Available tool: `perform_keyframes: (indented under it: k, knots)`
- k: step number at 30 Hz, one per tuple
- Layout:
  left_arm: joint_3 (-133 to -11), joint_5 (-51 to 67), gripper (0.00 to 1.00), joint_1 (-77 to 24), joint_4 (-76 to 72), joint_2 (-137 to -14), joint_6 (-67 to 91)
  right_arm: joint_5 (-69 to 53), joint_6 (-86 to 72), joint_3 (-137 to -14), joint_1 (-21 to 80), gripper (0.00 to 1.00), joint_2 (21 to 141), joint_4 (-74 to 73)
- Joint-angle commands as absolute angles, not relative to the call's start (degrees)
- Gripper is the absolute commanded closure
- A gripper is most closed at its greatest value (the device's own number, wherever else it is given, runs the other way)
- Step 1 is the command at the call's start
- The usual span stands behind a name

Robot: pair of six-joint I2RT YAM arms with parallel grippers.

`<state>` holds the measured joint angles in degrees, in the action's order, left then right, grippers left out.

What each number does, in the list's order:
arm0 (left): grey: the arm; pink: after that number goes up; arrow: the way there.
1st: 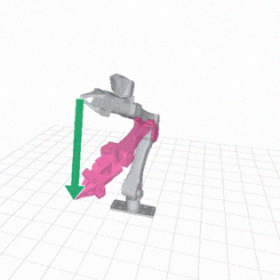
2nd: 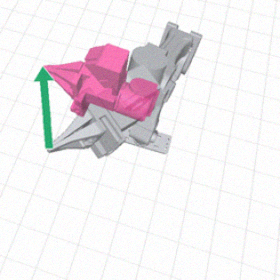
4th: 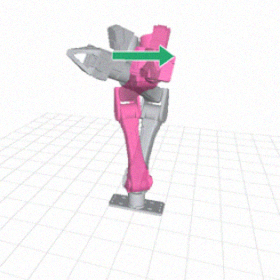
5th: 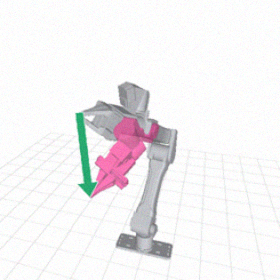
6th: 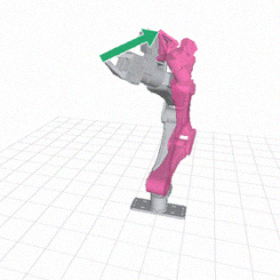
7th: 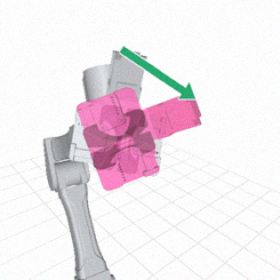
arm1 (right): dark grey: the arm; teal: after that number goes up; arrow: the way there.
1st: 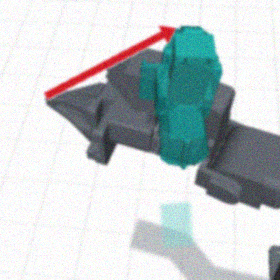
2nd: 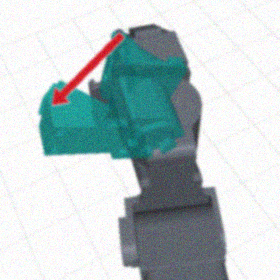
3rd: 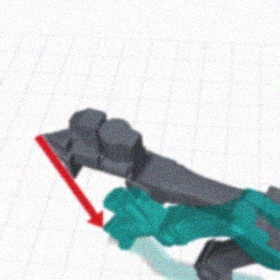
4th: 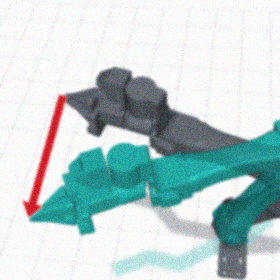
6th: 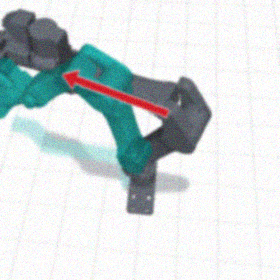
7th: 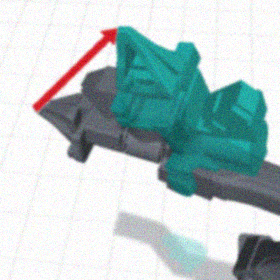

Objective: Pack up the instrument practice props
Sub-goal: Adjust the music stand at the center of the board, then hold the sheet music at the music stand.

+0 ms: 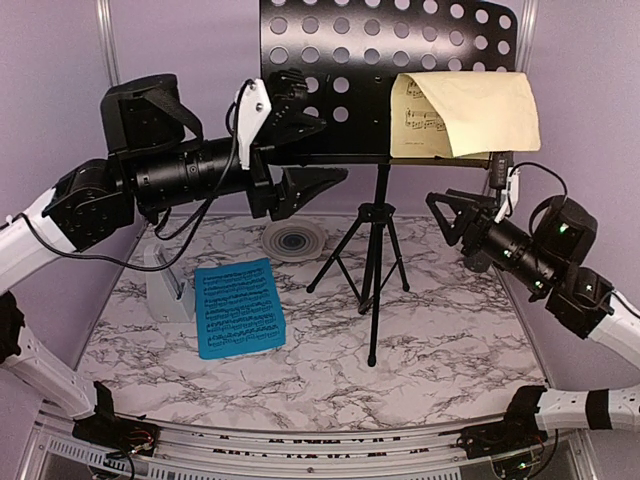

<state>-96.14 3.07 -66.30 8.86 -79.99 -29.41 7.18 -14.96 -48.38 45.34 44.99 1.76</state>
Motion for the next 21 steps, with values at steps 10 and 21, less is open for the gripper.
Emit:
perform_keyframes:
  k: [10, 21]
  knots:
    - [-110.69, -4.18, 0.14, -69.07, 3.05, -93.42, -52.57, 4.98, -12.44, -63.34, 44.96, 0.44, 44.97, -3.75]
    - [-121.17, -4.11, 0.08, -68.91, -10.17, -105.11, -56.45, 4.55, -8.92, -72.27, 44.96, 0.46, 48.74, -5.43]
